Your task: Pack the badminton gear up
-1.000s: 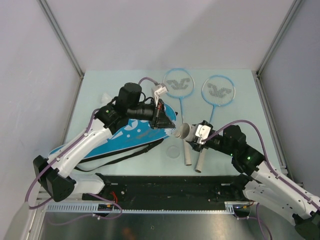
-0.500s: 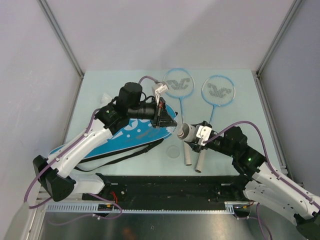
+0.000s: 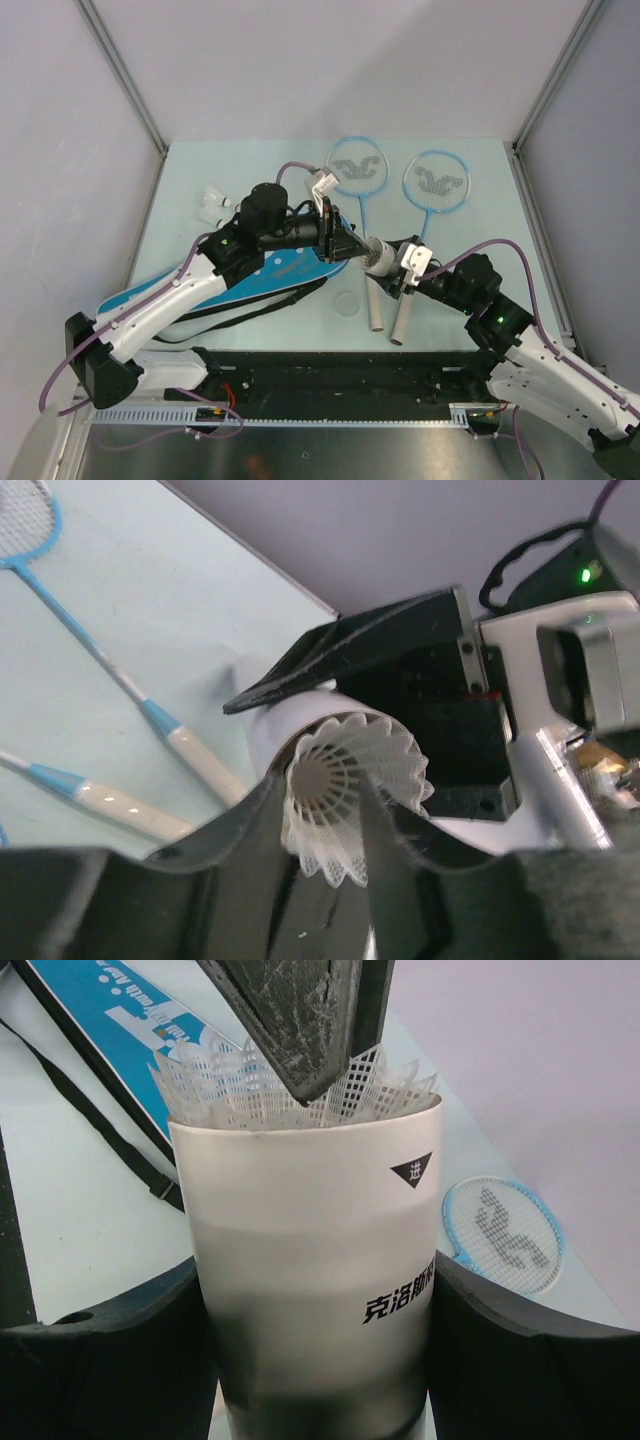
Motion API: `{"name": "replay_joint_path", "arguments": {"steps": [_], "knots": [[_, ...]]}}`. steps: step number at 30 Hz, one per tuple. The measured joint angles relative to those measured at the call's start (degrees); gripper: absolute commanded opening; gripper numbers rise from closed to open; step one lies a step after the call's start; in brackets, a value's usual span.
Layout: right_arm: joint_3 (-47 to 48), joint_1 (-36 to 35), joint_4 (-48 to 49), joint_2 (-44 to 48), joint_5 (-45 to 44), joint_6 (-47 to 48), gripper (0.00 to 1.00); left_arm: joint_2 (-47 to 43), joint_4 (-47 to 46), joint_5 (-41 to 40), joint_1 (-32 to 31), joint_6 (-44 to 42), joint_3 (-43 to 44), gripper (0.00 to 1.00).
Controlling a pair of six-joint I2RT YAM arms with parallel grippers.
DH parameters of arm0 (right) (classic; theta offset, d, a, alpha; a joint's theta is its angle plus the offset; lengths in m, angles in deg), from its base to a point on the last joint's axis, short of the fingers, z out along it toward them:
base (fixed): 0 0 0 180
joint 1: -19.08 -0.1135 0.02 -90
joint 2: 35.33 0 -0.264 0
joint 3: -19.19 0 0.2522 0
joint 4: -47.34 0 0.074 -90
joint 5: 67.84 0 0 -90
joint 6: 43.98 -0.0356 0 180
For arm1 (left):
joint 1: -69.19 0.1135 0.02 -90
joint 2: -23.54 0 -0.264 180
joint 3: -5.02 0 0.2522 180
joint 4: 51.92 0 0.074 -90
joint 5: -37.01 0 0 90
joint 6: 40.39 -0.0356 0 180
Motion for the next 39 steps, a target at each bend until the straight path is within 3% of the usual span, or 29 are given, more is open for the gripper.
{"name": "replay_joint_path", "arguments": {"steps": [2, 8, 13, 20, 24, 26, 29, 33, 39], "knots": [[-0.1, 0.0, 0.1, 0.0, -0.7, -0.1, 0.33, -0.2, -1.0, 0.4, -0.4, 0.6, 0.0, 0.57], [-0.5, 0.0, 0.1, 0.8, -1.3, 0.1, 0.33, -2.0, -2.3, 0.5, -0.6, 0.5, -1.2, 0.68], [-0.5, -0.1, 0.2, 1.8, -1.0, -0.5, 0.33, -3.4, -1.0, -0.8, 2.5, 0.0, -2.1, 0.72], [-0.5, -0.2, 0.2, 2.1, -1.0, -0.6, 0.34, -3.8, 2.0, -1.6, 12.7, 0.9, -3.7, 0.68], [-0.5, -0.2, 0.4, 1.9, -1.5, -0.7, 0.34, -2.6, 8.9, -13.8, 21.6, -0.1, -3.5, 0.72], [-0.5, -0.2, 0.7, 1.5, -1.9, -0.7, 0.34, -0.5, 11.3, -21.4, 24.2, -1.4, -2.9, 0.66], [-0.5, -0.2, 1.1, 0.6, -2.2, -0.4, 0.34, 6.0, 13.9, -30.7, 28.0, -5.2, -0.8, 0.68], [-0.5, -0.3, 1.4, 0.3, -2.1, -0.3, 0.34, 18.6, 14.9, -43.5, 30.8, -10.6, 4.1, 0.70], [-0.5, -0.3, 1.5, 0.4, -2.1, -0.3, 0.34, 34.1, 16.1, -53.1, 31.3, -16.4, 11.1, 0.61]]}}
